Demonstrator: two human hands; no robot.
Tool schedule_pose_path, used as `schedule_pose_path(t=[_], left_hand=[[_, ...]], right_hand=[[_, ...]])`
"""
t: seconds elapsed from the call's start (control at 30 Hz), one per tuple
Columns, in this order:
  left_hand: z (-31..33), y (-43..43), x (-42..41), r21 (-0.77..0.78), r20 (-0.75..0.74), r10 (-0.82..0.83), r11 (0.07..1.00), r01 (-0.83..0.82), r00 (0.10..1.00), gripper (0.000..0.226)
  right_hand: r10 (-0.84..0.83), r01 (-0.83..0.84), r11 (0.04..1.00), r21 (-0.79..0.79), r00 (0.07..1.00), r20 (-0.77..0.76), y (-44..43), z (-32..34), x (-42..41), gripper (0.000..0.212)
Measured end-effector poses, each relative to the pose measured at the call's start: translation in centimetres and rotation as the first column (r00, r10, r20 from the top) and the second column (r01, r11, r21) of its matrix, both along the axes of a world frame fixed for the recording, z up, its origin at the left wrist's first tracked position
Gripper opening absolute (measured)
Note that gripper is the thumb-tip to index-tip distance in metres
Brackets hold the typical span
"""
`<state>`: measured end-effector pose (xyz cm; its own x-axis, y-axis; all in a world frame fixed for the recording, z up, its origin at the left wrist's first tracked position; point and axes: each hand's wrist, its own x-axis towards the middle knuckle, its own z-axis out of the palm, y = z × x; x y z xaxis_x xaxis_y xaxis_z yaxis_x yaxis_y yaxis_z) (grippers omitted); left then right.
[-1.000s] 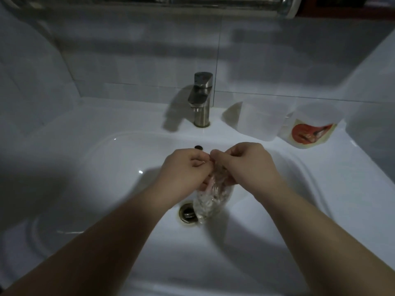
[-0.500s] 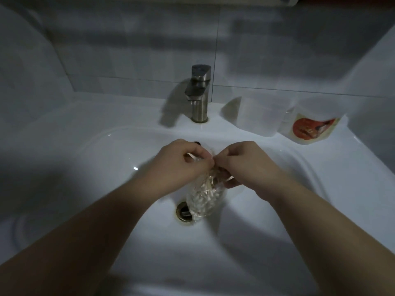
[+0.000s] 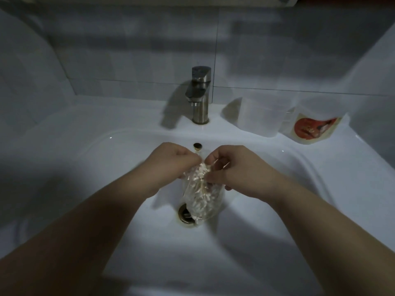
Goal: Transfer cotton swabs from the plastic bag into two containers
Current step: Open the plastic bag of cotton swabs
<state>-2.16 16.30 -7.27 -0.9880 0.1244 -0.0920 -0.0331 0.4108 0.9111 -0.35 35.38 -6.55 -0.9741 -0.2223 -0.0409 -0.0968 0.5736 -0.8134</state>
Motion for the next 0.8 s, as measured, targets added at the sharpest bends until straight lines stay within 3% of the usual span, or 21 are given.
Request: schedule_pose_path(t=[0.2, 0.3, 0.47, 0.6, 0.8], left_hand=[[0.2, 0.1, 0.2, 0.177, 0.030, -0.125, 0.977, 0.118, 0.992, 0.019], [-0.2, 0.4, 0.4, 0.256, 0.069, -0.173, 0.955, 0.151, 0.982, 0.019], [-0.7, 0.9, 0.2, 0.152, 0.031, -0.077, 0.986, 0.071, 0.997, 0.015], [-1.0, 1.0, 0.3, 0.151, 0.005, -0.009, 0.989, 0.008, 1.000, 0.019], [-1.0, 1.5, 0.5, 0.151, -0.073, -0.001, 0.988, 0.012, 0.997, 0.023]], right_hand=[[-0.002, 0.004, 0.999, 0.038, 0.998, -0.061, 0.4, 0.1, 0.0, 0.023], [0.002, -0.002, 0.999, -0.043, 1.000, 0.008, 0.2, 0.2, -0.1, 0.005], [-0.042, 0.050, 0.990, -0.135, 0.997, 0.059, 0.3, 0.5, 0.1, 0.042], [-0.015, 0.024, 0.995, -0.099, 0.995, 0.096, 0.4, 0.4, 0.1, 0.022], [-0.045, 0.060, 0.988, -0.143, 0.993, 0.106, 0.1, 0.6, 0.1, 0.018]])
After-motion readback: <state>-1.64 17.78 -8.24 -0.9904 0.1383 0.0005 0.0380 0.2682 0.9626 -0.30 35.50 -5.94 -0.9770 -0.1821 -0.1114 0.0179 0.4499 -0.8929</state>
